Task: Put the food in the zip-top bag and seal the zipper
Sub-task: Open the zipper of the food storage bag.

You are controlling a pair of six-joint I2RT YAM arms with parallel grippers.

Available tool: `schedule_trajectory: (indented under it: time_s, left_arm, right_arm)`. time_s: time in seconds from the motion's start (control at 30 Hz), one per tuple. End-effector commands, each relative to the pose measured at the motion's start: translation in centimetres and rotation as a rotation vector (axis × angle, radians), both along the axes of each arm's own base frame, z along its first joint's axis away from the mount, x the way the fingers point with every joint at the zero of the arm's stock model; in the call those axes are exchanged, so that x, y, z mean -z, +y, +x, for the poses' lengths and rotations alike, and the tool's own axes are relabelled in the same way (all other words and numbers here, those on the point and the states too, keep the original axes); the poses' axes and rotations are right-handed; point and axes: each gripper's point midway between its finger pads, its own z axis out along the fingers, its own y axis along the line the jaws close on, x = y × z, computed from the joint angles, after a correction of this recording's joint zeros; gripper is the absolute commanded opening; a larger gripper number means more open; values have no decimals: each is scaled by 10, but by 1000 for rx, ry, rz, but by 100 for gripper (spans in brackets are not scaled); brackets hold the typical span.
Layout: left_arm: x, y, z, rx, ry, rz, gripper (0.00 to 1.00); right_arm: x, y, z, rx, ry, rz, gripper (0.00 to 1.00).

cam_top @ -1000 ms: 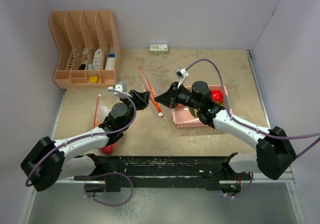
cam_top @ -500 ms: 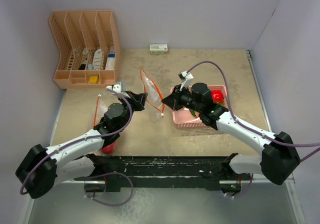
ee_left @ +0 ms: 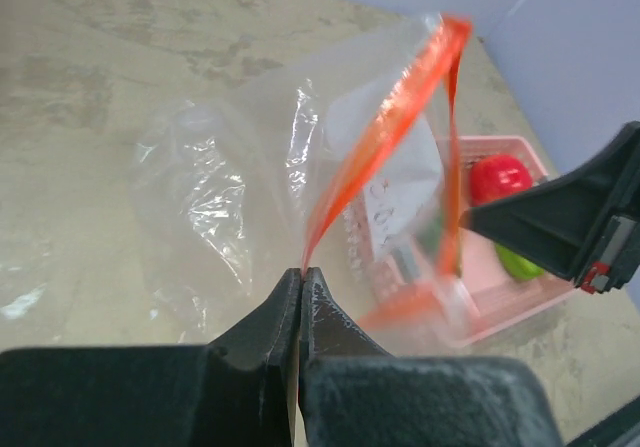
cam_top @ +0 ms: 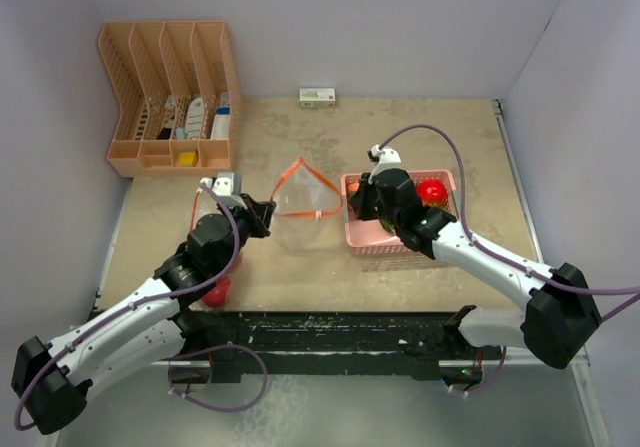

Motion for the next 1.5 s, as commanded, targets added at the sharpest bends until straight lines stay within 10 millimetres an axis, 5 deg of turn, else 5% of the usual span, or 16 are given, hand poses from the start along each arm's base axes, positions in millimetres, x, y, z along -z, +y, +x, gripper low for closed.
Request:
schedule_trajectory:
  time_s: [0.0, 0.1, 0.23, 0.27, 0.43, 0.53, 0.63, 1.0, 1.17, 1.27, 1.33, 1.47]
  left_arm:
    - [-25, 33, -4, -96, -33, 70, 0]
    - [-34, 43, -11, -111, -47, 75, 0]
    - [-42, 42, -16, -85, -78, 62, 0]
    - [-41, 41, -16, -81, -77, 64, 0]
    - [-30, 24, -8, -37, -53, 75, 0]
    - [-20, 11, -3, -2, -30, 73, 0]
    - [-14, 2, -1, 25, -16, 66, 0]
    - [-13, -8, 3, 54, -26, 50, 0]
    - [-11, -10, 2, 64, -26, 45, 0]
    - [-11, -11, 2, 70, -28, 40, 0]
    - [-14, -12, 0, 81, -33, 37, 0]
    - [-24, -1, -8, 67, -37, 58, 0]
  right_arm:
    - [2, -48, 15, 172, -28, -176, 0]
    - [9, -51, 17, 182, -10, -212, 0]
    - [-12, -18, 10, 3, -68, -98, 0]
    - [-22, -9, 6, -51, -96, -64, 6]
    - [-89, 21, -5, -222, -280, 112, 73]
    - [-114, 49, -14, -351, -295, 215, 92]
    - [-115, 70, -12, -412, -270, 283, 99]
    - [-108, 125, -15, -538, -248, 304, 93]
    - [-92, 139, -13, -563, -207, 311, 81]
    - [-75, 142, -2, -520, -172, 265, 66]
    - [-62, 137, 8, -468, -150, 208, 47]
    - [-32, 111, 30, -294, -106, 63, 15]
